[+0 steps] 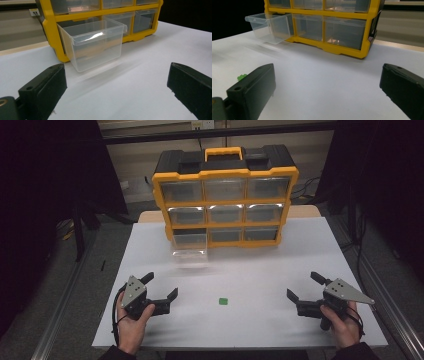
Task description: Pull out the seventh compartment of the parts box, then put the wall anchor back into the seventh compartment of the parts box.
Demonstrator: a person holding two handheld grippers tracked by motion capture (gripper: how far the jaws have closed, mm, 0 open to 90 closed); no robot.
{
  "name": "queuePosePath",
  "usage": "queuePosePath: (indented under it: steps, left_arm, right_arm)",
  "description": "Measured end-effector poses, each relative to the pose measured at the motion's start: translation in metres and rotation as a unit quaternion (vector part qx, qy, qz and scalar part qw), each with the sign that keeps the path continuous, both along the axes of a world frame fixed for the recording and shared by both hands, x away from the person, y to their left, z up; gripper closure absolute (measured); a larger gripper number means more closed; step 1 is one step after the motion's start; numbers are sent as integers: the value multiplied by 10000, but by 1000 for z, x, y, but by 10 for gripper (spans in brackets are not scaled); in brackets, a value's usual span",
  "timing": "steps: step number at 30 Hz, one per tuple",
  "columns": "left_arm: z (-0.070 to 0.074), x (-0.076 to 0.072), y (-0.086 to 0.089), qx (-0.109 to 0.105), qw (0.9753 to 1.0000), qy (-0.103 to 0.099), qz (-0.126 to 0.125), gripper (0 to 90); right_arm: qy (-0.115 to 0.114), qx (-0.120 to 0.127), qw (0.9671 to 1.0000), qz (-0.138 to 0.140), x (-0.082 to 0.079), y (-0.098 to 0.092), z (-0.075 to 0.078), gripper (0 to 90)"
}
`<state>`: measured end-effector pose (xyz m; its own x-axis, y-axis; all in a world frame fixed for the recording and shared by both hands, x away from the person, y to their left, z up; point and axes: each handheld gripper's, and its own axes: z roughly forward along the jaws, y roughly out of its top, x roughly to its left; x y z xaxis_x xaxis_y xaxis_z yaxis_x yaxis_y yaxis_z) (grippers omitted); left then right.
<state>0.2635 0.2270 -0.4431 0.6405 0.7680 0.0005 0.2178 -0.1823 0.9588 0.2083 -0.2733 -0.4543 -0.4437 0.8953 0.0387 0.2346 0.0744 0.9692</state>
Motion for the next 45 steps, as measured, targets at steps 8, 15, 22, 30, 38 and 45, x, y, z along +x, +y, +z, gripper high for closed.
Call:
queuePosePath:
  steps: [8, 15, 22, 30, 38, 45]
  left_arm:
    - [-1, -1, 4, -97, 9999, 54, 41, 22]
    - [1, 0, 0, 40, 10000, 51, 17, 22]
    - [1, 4, -5, 166, 9996, 89, -219, 25]
    - [1, 7, -16, 288, 9986, 221, -397, 29]
    - [4, 14, -32, 524, 9970, 291, -490, 29]
    - [6, 19, -43, 639, 9942, 483, -721, 32]
  right_arm:
    - [2, -23, 10000, -7, 1, 1, 0, 2]
    - [3, -24, 10000, 24, 1, 0, 0, 2]
    - [21, -8, 10000, -55, 3, -1, -1, 3]
    - [41, -35, 10000, 9, 4, 1, -1, 3]
    - [30, -35, 10000, 31, 2, 1, -1, 2]
    - [32, -57, 10000, 43, 2, 1, -1, 3]
